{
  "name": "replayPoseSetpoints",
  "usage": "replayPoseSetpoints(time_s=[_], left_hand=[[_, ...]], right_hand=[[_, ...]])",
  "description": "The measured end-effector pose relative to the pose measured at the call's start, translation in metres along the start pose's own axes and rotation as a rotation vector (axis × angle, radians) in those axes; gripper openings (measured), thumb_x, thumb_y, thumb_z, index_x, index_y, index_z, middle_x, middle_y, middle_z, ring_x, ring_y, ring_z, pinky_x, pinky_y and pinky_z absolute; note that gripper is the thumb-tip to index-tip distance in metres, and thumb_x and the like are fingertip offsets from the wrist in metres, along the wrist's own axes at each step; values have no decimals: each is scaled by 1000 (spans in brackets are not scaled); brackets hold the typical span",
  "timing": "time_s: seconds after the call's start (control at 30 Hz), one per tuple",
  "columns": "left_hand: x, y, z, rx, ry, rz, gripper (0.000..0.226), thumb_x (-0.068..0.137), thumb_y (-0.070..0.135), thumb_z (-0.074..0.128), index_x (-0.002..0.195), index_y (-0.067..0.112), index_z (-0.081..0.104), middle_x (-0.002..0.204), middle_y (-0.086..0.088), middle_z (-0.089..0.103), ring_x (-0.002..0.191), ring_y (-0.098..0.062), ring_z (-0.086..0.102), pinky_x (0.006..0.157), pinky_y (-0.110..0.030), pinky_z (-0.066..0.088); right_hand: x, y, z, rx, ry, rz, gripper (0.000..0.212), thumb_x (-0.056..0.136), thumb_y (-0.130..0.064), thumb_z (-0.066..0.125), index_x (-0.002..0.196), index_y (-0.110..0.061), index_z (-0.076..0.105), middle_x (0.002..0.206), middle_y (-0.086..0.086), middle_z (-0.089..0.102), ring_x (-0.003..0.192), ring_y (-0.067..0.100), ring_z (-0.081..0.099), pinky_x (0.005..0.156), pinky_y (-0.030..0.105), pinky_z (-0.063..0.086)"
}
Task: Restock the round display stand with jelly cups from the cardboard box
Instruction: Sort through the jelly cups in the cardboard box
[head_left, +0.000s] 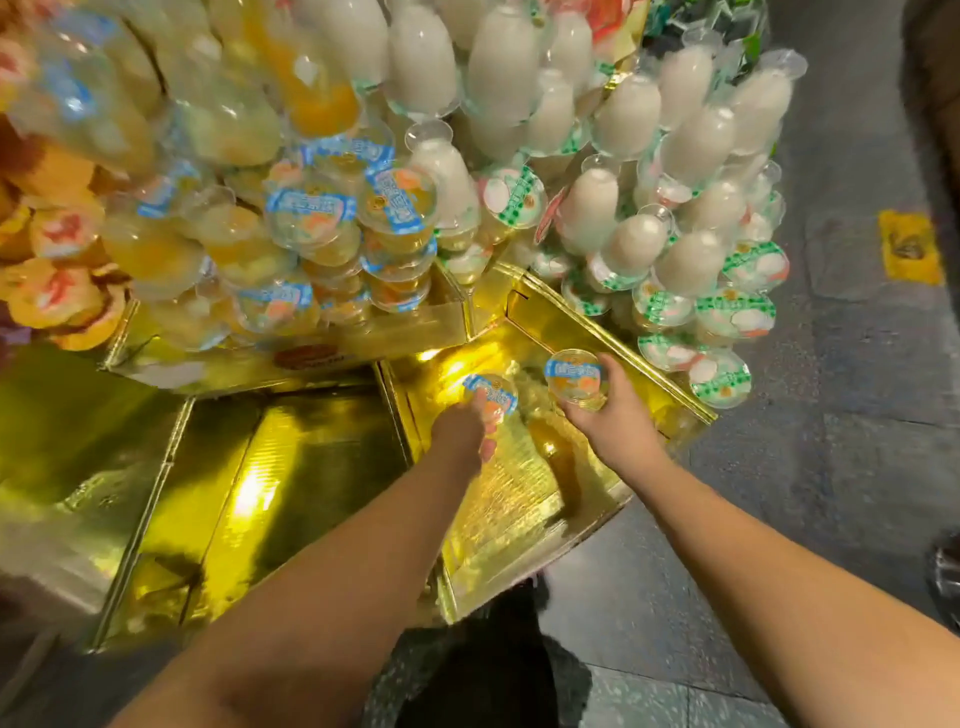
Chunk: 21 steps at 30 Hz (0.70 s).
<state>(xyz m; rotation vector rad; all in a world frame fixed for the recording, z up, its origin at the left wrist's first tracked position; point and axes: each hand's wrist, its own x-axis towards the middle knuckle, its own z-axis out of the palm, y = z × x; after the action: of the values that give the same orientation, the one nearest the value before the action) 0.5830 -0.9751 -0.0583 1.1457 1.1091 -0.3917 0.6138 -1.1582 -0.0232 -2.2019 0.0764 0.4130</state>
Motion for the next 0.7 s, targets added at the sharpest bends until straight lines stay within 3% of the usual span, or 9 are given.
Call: replayPoseSetpoints(time_s=[0.13,0.3,0.47,0.57,0.67,0.7], left_hand=[[52,2,19,4,48,8,43,99,43,56,118,5,64,70,-3,53,50,-14,41,33,-13,29],[81,-7,32,-32,113,60,56,99,48,53,128,1,57,111,-17,62,57,-14,43,30,-12,30],[94,-5,36,-129,136,50,57,96,49,57,131,4,58,70,1,52,36,-5,39,34,-10,26],[94,-1,35,-86,167,73,52,98,51,53,122,5,62,64,3,53,39,-7,38,36,-12,26],[90,-2,33,-26,191,132,56,99,51,51,119,0,61,73,-3,57,40,-9,40,33,-15,26],[88,-3,32,-15,195,144,57,98,52,51,121,1,60,77,-5,59,40,-9,42,33,-15,27]], right_hand=[[45,9,22,38,-21,46,79,85,-26,77,150,-15,34,144,5,50,127,19,52,94,22,37],[68,15,51,73,3,100,77,85,-27,77,149,-12,36,143,4,51,122,10,50,86,10,31],[87,18,78,88,13,89,82,85,-28,77,152,-12,34,149,5,47,134,19,46,96,17,33],[91,19,84,98,-18,107,81,88,-18,73,154,-14,27,150,6,44,134,19,46,99,23,38],[85,23,79,188,-90,167,82,90,-11,65,157,-19,18,139,-9,43,100,-13,59,82,9,44],[83,25,77,230,-101,197,79,92,-16,63,157,-20,18,137,-13,41,97,-16,57,84,9,44]])
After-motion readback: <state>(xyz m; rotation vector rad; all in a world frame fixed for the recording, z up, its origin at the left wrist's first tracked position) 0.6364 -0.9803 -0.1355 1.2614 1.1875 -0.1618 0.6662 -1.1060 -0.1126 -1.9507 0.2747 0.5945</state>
